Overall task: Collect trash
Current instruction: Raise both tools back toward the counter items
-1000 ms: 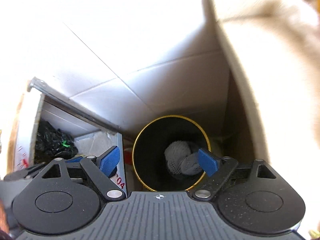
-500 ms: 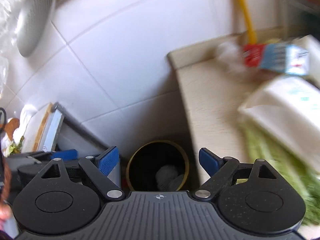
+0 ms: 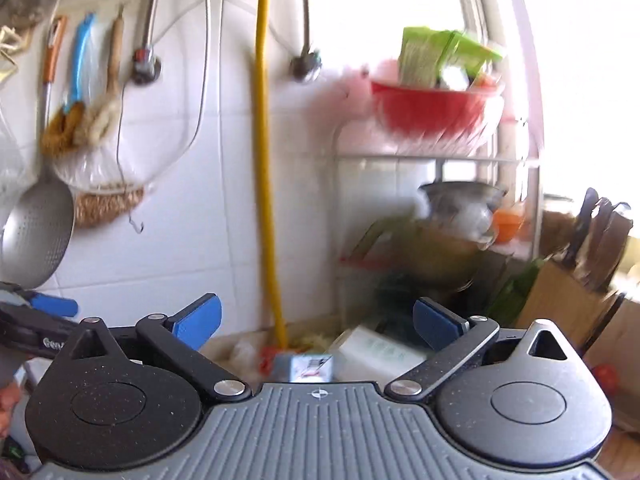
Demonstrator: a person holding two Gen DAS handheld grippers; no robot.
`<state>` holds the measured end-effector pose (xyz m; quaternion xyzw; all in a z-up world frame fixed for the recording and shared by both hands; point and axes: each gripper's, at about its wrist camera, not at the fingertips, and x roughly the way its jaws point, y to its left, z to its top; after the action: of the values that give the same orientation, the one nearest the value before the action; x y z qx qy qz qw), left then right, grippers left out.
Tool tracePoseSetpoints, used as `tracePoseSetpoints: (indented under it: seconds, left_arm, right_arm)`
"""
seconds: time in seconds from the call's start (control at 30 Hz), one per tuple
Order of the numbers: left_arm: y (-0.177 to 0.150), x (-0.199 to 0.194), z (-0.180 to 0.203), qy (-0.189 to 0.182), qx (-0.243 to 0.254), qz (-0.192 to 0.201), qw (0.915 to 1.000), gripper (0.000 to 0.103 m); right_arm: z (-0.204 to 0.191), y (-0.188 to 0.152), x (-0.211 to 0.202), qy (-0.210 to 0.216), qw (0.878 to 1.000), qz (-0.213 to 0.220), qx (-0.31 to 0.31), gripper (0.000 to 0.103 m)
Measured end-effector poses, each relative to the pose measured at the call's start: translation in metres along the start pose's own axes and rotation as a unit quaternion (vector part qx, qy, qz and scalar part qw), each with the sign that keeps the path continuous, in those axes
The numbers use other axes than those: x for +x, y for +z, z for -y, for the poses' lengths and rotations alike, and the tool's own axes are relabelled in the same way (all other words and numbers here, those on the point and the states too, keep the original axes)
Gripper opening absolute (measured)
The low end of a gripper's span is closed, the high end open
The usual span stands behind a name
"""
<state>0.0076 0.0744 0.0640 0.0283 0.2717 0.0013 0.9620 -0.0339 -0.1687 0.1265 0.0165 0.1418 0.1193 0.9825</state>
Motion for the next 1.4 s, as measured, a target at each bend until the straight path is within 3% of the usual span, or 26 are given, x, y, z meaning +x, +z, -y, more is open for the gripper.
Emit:
tracePoseSetpoints:
  seconds: [0.1,0.27,0.5,0.73,0.97,1.4]
  left_arm:
    - [-0.012,0.014,0.020,-0.014,0.013,-0.021,0.9996,0.101]
    - [-0.023,0.034,0.032,-0.041,0.016,-0.054,0.9976,0.101]
    - [-0.026,0.076,0.027,-0.097,-0.005,-0.091,0.9911,0.101]
    - [-0.032,0.129,0.041,-0.152,-0.003,-0.141,0.9783,0.101]
    - [-0.031,0.155,0.052,-0.166,-0.012,-0.157,0.9734,0.101]
    - [-0.032,0.178,0.066,-0.146,-0.012,-0.177,0.9733,0.101]
  right_arm:
    - [0.028,-0.016,0.000,-0.004,0.997,-0.048,0.067,0.103]
    - [0.039,-0.038,0.002,-0.083,0.994,-0.066,0.032,0.103]
    - [0.057,-0.062,0.031,-0.094,0.984,-0.122,0.084,0.103]
    - [0.078,-0.073,0.059,-0.116,0.969,-0.159,0.147,0.103]
    - [0.097,-0.079,0.083,-0.139,0.959,-0.191,0.158,0.103]
    - [0.133,-0.077,0.114,-0.125,0.959,-0.195,0.166,0.103]
